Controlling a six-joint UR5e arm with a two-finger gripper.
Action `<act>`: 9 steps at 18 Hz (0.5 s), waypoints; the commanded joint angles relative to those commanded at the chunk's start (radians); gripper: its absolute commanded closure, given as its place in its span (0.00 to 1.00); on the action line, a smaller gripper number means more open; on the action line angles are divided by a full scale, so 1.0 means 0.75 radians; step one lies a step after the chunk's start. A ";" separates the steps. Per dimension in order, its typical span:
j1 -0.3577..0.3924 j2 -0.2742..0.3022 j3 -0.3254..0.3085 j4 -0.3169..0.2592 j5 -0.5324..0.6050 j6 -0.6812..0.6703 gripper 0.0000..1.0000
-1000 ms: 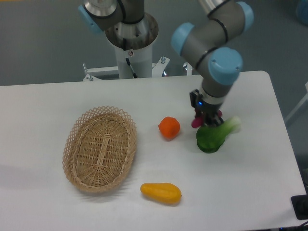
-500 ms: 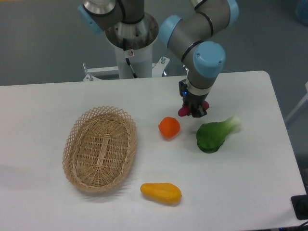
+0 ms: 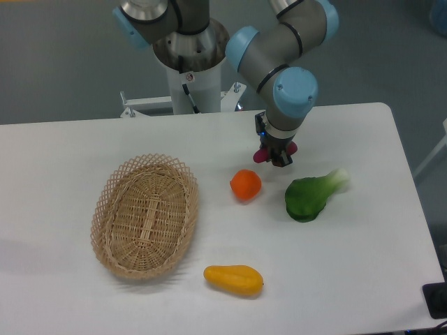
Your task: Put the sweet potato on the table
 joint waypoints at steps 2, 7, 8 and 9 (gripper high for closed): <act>0.000 -0.004 -0.029 0.059 -0.002 0.000 0.33; 0.000 0.000 -0.066 0.156 -0.002 -0.014 0.02; 0.000 0.002 -0.057 0.158 -0.002 -0.018 0.00; 0.000 0.002 -0.047 0.158 -0.002 -0.018 0.00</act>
